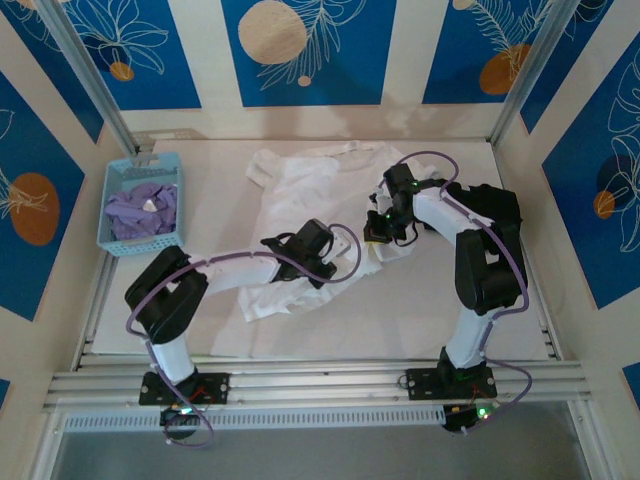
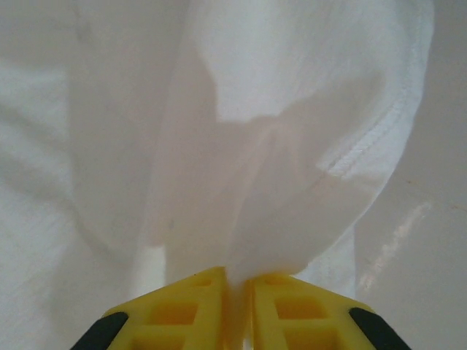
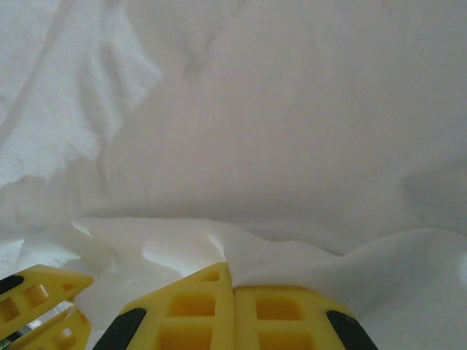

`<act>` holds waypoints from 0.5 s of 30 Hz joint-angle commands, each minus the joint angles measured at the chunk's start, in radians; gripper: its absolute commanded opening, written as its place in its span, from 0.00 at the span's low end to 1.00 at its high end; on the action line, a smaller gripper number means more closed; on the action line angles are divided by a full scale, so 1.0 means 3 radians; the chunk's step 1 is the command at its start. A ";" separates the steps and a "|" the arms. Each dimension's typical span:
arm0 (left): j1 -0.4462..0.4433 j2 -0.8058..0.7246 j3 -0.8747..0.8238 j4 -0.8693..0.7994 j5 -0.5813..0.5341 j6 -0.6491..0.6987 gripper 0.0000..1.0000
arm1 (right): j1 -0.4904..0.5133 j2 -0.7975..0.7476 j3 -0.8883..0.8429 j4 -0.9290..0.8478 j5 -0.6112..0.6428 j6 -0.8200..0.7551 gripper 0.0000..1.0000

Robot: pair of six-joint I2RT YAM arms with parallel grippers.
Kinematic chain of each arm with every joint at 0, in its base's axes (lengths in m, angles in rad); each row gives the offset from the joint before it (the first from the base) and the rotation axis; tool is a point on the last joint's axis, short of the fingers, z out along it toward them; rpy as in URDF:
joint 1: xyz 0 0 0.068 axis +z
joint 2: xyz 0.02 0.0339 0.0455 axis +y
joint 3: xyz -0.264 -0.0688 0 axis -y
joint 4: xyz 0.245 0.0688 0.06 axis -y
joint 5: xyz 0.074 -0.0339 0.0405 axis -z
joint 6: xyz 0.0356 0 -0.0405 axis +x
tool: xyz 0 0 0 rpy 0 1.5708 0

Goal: Fold the inside-out t-shirt

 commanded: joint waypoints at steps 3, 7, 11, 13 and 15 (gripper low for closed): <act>0.0042 0.0110 0.0104 -0.0017 0.0072 0.0014 0.09 | -0.0014 -0.0140 0.0006 -0.0021 -0.0020 -0.0039 0.06; 0.0070 0.0097 0.0124 -0.0003 0.0128 -0.0042 0.00 | -0.0049 -0.0206 -0.0007 0.0008 0.0018 -0.0002 0.08; 0.0175 -0.0248 0.0001 0.0216 0.0462 -0.0475 0.00 | -0.0222 -0.0636 -0.0210 0.0180 0.0292 0.0194 0.26; 0.0236 -0.0497 -0.0104 0.0389 0.0657 -0.0729 0.00 | -0.0274 -0.1063 -0.0505 0.0451 0.0255 0.0223 0.39; 0.0273 -0.0681 -0.0159 0.0470 0.0750 -0.0873 0.00 | -0.0221 -0.1470 -0.0860 0.0782 0.0048 0.0196 0.49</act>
